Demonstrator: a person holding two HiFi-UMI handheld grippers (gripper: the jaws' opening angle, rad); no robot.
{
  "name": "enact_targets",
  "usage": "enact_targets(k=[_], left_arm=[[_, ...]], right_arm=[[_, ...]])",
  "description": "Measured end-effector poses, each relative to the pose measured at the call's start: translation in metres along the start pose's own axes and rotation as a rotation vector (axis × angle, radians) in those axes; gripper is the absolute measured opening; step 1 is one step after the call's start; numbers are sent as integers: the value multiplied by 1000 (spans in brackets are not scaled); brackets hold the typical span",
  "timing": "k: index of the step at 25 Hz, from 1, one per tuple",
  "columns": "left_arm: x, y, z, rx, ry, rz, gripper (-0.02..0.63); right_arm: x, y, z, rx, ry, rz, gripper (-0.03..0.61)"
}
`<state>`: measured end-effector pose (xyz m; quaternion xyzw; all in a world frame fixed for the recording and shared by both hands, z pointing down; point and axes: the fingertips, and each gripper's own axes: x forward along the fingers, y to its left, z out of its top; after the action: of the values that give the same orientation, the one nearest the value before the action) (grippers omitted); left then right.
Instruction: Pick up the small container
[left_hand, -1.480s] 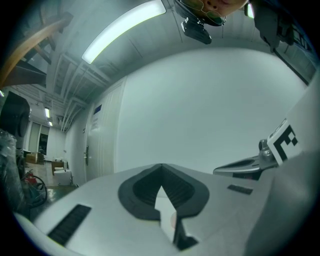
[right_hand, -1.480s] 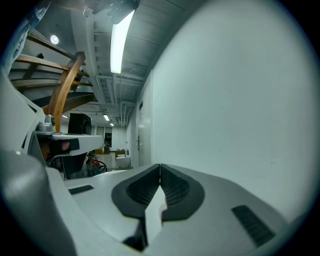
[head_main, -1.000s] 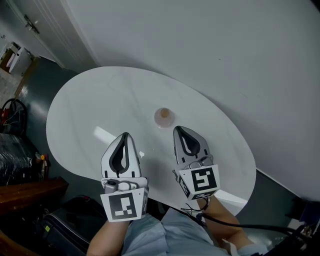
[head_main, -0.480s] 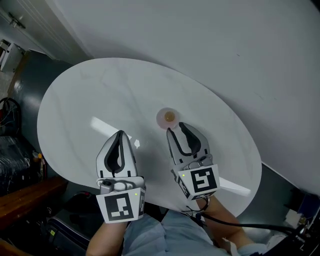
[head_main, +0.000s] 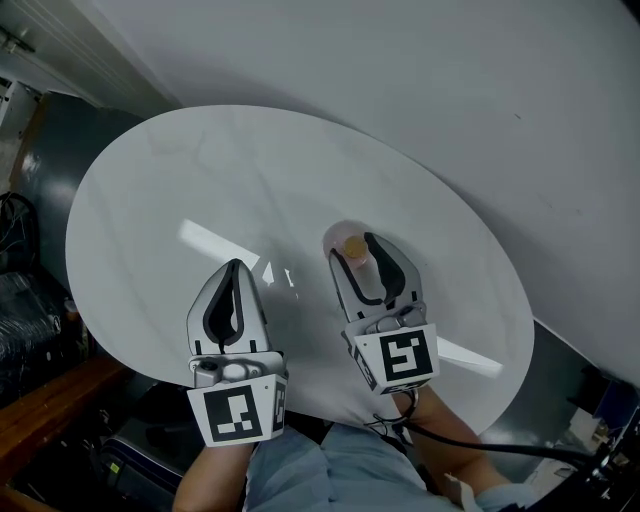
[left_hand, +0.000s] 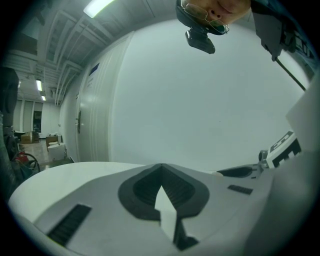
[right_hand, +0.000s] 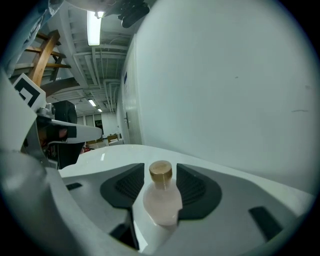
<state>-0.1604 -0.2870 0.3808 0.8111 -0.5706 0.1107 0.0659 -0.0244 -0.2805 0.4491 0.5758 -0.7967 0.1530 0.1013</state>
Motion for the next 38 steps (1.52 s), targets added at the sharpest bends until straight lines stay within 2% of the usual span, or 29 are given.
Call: enact_targets(k=[5,16,26,30,33,38], left_arm=[[12,5,-9,-1,30,0,-2],[18,6,-11,-2,36,-11,-2],[14,1,-5,3,19,-15,-2],[13,1,-2,8,9,-14,-2],[12,0,1,13,3,-13,-2],[8,-5,9,31,-20,-14,-2]], right_arm=[[17,-6,-4,1,15,-1,201],[25,-11,-7,-32,27,-37,170],[19,-8,-8,-66,30,-57,158],[22,-4,1,-83,-22,-62,126],[22,-4,-8,-80,29,-57,123],[23,-4,-15,-52,36,-26,122]])
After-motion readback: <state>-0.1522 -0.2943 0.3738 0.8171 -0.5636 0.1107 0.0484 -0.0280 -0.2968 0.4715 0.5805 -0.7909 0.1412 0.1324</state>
